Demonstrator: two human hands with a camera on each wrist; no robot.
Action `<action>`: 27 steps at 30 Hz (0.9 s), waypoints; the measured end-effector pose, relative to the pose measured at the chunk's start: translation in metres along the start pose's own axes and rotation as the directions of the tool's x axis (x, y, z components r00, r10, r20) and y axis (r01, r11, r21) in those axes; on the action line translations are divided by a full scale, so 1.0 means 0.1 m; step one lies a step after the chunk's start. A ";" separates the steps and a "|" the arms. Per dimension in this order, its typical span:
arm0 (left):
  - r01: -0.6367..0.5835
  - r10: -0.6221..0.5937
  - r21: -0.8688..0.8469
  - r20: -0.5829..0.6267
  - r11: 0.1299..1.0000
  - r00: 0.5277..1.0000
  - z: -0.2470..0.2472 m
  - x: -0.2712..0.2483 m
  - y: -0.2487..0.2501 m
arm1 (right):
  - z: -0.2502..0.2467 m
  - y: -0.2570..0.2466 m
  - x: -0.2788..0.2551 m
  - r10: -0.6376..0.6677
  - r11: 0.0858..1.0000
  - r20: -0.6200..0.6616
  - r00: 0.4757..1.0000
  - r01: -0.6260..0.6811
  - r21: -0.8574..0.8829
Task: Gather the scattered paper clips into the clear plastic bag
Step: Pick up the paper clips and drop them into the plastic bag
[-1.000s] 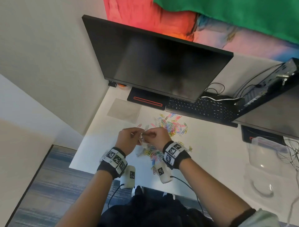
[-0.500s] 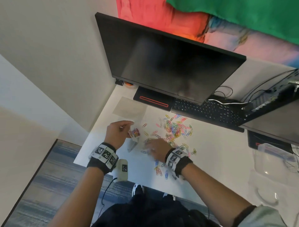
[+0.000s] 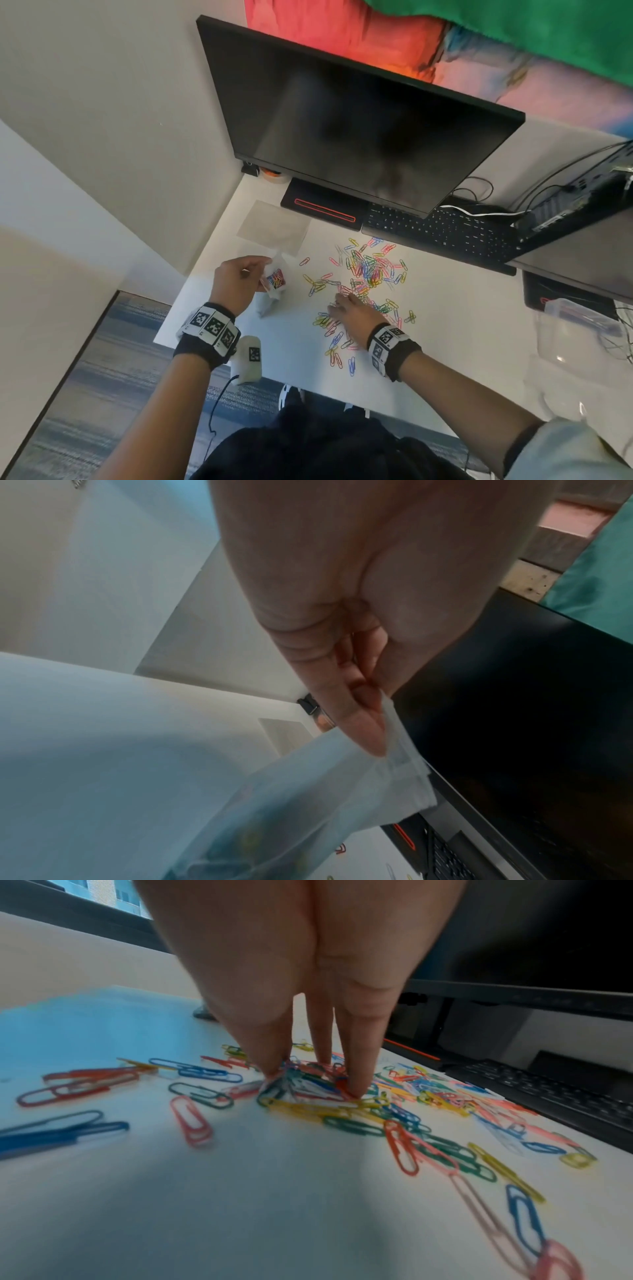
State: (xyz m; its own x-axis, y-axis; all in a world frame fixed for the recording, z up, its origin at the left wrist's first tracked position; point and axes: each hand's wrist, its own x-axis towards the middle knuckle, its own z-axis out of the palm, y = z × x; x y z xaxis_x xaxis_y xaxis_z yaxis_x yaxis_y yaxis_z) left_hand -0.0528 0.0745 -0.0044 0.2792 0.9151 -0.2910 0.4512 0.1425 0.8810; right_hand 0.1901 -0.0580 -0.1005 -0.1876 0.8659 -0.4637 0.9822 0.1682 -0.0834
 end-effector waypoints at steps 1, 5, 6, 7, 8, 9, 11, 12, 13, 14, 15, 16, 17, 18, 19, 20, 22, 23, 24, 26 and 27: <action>-0.002 0.002 0.009 0.009 1.000 1.000 0.02 0.00 0.00 | -0.03 0.00 0.00 -0.001 1.000 -0.016 1.000 0.001 0.008; -0.016 0.015 0.030 0.053 0.999 0.998 0.14 0.00 0.03 | -0.11 0.04 0.02 0.065 0.997 -0.068 0.996 -0.062 0.048; -0.015 0.013 0.031 0.063 0.999 0.998 0.17 -0.01 0.04 | -0.13 0.06 0.03 0.087 0.993 -0.072 0.994 -0.081 0.080; -0.012 0.010 0.031 0.071 0.999 0.997 0.20 -0.01 0.05 | -0.14 0.08 0.03 0.116 0.987 -0.084 0.990 -0.105 0.124; -0.010 0.008 0.028 0.077 1.000 0.997 0.23 -0.02 0.06 | -0.15 0.10 0.03 0.172 0.969 -0.097 0.980 -0.151 0.196; -0.010 0.008 0.027 0.083 1.000 0.997 0.26 -0.02 0.07 | -0.15 0.15 0.04 0.261 0.928 -0.117 0.958 -0.216 0.303; -0.023 0.019 0.040 0.099 0.999 0.995 0.32 -0.03 0.09 | -0.15 0.26 0.04 0.492 0.728 -0.107 0.864 -0.340 0.596; -0.035 0.030 0.046 0.108 0.998 0.994 0.36 -0.04 0.11 | -0.17 0.31 0.01 0.575 0.588 -0.064 0.815 -0.359 0.725; -0.046 0.040 0.047 0.118 0.998 0.992 0.39 -0.04 0.12 | -0.21 0.35 -0.02 0.626 0.463 -0.019 0.779 -0.352 0.814; -0.052 0.047 0.041 0.128 0.998 0.991 0.42 -0.05 0.14 | -0.26 0.37 -0.07 0.651 0.351 0.033 0.758 -0.340 0.873; -0.054 0.049 0.035 0.138 0.998 0.989 0.45 -0.05 0.15 | -0.34 0.38 -0.12 0.658 0.254 0.079 0.749 -0.319 0.913; -0.053 0.048 0.032 0.146 0.998 0.988 0.49 -0.05 0.15 | -0.44 0.39 -0.17 0.656 0.176 0.109 0.747 -0.292 0.940; -0.051 0.046 0.031 0.155 0.998 0.987 0.52 -0.04 0.16 | -0.55 0.39 -0.22 0.645 0.120 0.119 0.755 -0.254 0.960; -0.052 0.045 0.034 0.164 0.998 0.985 0.55 -0.04 0.16 | -0.67 0.39 -0.25 0.622 0.073 0.116 0.775 -0.205 0.976; -0.057 0.049 0.043 0.173 0.997 0.984 0.58 -0.04 0.17 | -0.79 0.37 -0.27 0.589 0.017 0.105 0.801 -0.142 0.990; -0.066 0.055 0.055 0.180 0.996 0.982 0.61 -0.03 0.17 | -0.90 0.36 -0.29 0.552 -0.059 0.098 0.828 -0.079 0.995; -0.077 0.062 0.071 0.192 0.995 0.979 0.67 -0.03 0.19 | -1.04 0.28 -0.30 0.477 -0.269 0.109 0.872 0.026 0.963; -0.073 0.059 0.065 0.197 0.995 0.979 0.71 -0.03 0.20 | -1.07 0.23 -0.29 0.444 -0.383 0.125 0.887 0.062 0.922; -0.065 0.053 0.056 0.204 0.996 0.978 0.74 -0.03 0.21 | -1.09 0.18 -0.27 0.412 -0.477 0.141 0.900 0.081 0.875; -0.054 0.046 0.030 0.226 0.998 0.973 0.78 -0.04 0.23 | -1.05 0.06 -0.22 0.370 -0.576 0.179 0.912 0.074 0.814; -0.049 0.044 0.014 0.235 0.999 0.971 0.80 -0.04 0.24 | -1.02 0.00 -0.19 0.369 -0.592 0.204 0.907 0.060 0.804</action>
State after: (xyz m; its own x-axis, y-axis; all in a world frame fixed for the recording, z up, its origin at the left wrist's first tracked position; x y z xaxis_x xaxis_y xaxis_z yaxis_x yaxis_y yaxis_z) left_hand 0.0251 0.0437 -0.0118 0.4902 0.8061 -0.3315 0.4485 0.0928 0.8890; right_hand 0.1933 -0.0266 -0.0013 0.1936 0.7511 -0.6312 -0.5884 -0.4259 -0.6873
